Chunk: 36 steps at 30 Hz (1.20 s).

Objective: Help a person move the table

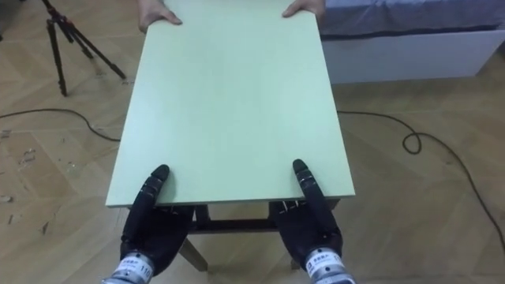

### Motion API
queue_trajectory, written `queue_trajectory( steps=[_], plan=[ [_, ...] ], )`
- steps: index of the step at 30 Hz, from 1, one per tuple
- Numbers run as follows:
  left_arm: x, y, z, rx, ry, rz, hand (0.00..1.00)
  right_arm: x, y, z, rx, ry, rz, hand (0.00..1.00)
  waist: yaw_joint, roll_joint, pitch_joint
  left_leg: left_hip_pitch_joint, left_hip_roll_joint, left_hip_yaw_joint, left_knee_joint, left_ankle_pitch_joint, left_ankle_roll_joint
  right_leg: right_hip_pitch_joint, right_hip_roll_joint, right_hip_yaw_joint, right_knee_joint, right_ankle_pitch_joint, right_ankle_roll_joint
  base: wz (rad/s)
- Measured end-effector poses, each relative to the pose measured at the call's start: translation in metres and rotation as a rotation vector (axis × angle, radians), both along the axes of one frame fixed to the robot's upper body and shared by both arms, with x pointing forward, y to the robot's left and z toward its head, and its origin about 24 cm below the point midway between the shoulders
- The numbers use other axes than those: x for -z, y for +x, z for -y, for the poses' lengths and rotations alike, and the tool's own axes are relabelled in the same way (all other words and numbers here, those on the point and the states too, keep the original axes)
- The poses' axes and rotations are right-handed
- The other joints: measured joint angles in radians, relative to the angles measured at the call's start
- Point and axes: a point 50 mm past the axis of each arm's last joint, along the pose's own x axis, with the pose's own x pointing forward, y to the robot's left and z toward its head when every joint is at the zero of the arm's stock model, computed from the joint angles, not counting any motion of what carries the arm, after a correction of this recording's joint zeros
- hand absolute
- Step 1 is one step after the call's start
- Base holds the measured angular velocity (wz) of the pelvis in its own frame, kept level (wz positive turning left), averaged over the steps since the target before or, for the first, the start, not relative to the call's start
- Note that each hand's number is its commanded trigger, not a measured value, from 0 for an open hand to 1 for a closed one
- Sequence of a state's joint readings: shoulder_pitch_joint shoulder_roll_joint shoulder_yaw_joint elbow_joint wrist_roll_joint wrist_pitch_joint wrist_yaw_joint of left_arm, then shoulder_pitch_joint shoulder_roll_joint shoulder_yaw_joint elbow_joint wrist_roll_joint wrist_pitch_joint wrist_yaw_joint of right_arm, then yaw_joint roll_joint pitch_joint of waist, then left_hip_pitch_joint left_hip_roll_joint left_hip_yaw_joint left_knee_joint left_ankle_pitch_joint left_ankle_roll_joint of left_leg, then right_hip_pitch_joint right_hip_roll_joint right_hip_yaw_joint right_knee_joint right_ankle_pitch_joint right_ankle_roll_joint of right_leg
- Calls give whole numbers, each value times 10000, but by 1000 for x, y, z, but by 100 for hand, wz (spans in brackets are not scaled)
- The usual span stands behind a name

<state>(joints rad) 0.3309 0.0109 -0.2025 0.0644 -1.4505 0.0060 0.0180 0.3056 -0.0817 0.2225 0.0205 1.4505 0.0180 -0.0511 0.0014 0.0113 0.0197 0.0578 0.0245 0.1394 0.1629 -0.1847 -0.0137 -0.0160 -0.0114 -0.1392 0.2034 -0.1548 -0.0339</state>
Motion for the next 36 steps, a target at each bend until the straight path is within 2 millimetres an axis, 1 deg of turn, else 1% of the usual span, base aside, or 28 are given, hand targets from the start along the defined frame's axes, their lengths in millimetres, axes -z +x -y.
queue_trajectory(
  steps=[3,7,11,14,15,16,17,18,19,20,21,22,23,24,25,26,27,28,29,30,31,32,33,34,35,36],
  plan=[
    [1,-1,2,101,27,-34,100,2,-3,1,133,-63,-52,100,-50,-12,0,-16,-1,3,0,0,0,-25,3,-6,21,1,1,0],
    [1,-4,4,226,177,-54,100,4,-9,2,358,-50,-77,100,28,-20,0,-48,13,-1,22,0,0,-57,65,1,39,9,-12,0],
    [1,-4,4,239,270,-13,100,5,-11,0,453,48,-96,100,33,-35,3,-118,49,5,67,0,0,-120,104,4,83,24,-37,-1],
    [1,-5,1,159,358,37,100,5,-12,-3,389,239,61,100,39,-173,18,-350,111,46,543,-61,-39,-298,92,14,370,-50,-118,-6],
    [-1,-5,1,187,341,119,100,4,-11,-3,402,308,169,100,124,-206,20,-682,227,26,1124,-260,-108,-450,142,0,567,-106,-194,-5],
    [-1,-4,2,220,327,150,100,4,-11,-3,414,298,195,100,137,-245,20,-1141,360,-16,1948,-395,-206,-589,185,-35,743,-148,-262,0],
    [-1,-4,2,241,328,152,100,4,-11,-3,423,290,207,100,127,-251,20,-1394,398,-45,2430,-431,-253,-635,203,-52,763,-167,-294,0],
    [-1,-5,2,246,315,139,100,4,-11,-3,412,271,216,100,188,-229,24,-1892,541,-70,3404,-432,-260,-731,259,-52,784,-195,-374,-9],
    [-1,-5,3,263,308,131,100,4,-12,-2,399,235,222,100,301,-148,36,-2316,736,-133,4335,-425,-265,-776,329,-54,878,-233,-476,-14],
    [-1,-5,3,254,279,119,100,4,-12,-2,391,222,213,100,335,-118,22,-2516,836,-166,4708,-403,-298,-823,391,-70,924,-269,-545,-8],
    [-1,-5,3,255,241,109,100,5,-11,-1,383,214,234,100,361,-27,3,-2882,1054,-179,5308,-348,-385,-902,526,-176,927,-261,-652,0],
    [0,-7,3,245,150,41,100,5,-12,-1,360,183,233,100,395,57,16,-3061,1255,-142,6041,-331,-413,-941,596,-317,1006,-280,-776,-10],
    [1,-9,3,214,76,-29,100,6,-12,0,324,144,213,100,496,113,-10,-3039,1369,-106,6595,-331,-413,-1000,613,-412,1159,-317,-835,-40],
    [2,-13,3,120,-89,-101,100,5,-11,0,178,14,253,100,627,295,-20,-2740,1571,-97,7449,-327,-425,-1072,673,-792,1348,-364,-925,-38],
    [3,-14,3,100,-157,-101,100,4,-10,1,70,-111,325,100,552,416,-31,-2356,1563,-143,7766,-315,-489,-1226,705,-1114,1506,-368,-990,-18],
    [2,-13,4,135,-133,-63,100,4,-9,2,62,-159,426,100,515,431,-38,-2122,1523,-137,7726,-333,-531,-1322,705,-1182,1615,-367,-1005,32],
    [1,-10,4,241,-111,58,100,2,-8,3,111,-191,665,100,333,522,-1,-1615,1507,-196,7378,-335,-543,-1541,741,-1381,1665,-321,-1033,49],
    [0,-8,4,290,-104,147,100,1,-5,4,97,-246,821,100,109,589,18,-1055,1477,-386,6637,-652,-911,-1801,756,-1542,1833,-292,-1034,48],
    [-1,-7,4,298,-107,189,100,0,-4,4,96,-246,867,100,32,616,14,-789,1477,-481,6183,-957,-1079,-1930,757,-1625,1924,-257,-1032,34],
    [-4,-3,5,357,-104,353,100,-2,0,6,112,-242,1021,100,-30,683,13,-322,1439,-656,5144,-1655,-1164,-2236,758,-1697,1964,-120,-1030,21],
    [-7,3,6,398,-94,540,100,-5,4,7,110,-213,1206,100,-122,751,38,-89,1429,-677,4079,-2184,-1060,-2550,755,-1796,2044,75,-1026,16],
    [-8,6,6,411,-77,638,100,-6,6,6,98,-192,1297,100,-140,778,53,12,1414,-682,3517,-2400,-1031,-2738,750,-1807,2070,206,-1026,15],
    [-11,12,6,462,-22,812,100,-6,11,5,150,-136,1489,100,-222,787,62,141,1329,-656,2541,-2636,-887,-3103,681,-1802,2112,430,-961,24],
    [-13,19,7,552,36,958,100,-7,15,9,268,-137,1671,100,-327,776,62,106,1179,-607,1887,-2740,-674,-3470,550,-1764,2106,680,-860,22],
    [-13,21,8,616,44,1016,100,-8,16,10,301,-127,1728,100,-293,751,62,26,1079,-553,1757,-2752,-470,-3614,464,-1730,2065,839,-807,0],
    [-12,22,9,635,46,970,100,-7,17,11,274,-100,1696,100,-226,687,50,-131,819,-527,1754,-2597,-103,-3699,338,-1613,1806,1230,-743,-18]
  ],
)
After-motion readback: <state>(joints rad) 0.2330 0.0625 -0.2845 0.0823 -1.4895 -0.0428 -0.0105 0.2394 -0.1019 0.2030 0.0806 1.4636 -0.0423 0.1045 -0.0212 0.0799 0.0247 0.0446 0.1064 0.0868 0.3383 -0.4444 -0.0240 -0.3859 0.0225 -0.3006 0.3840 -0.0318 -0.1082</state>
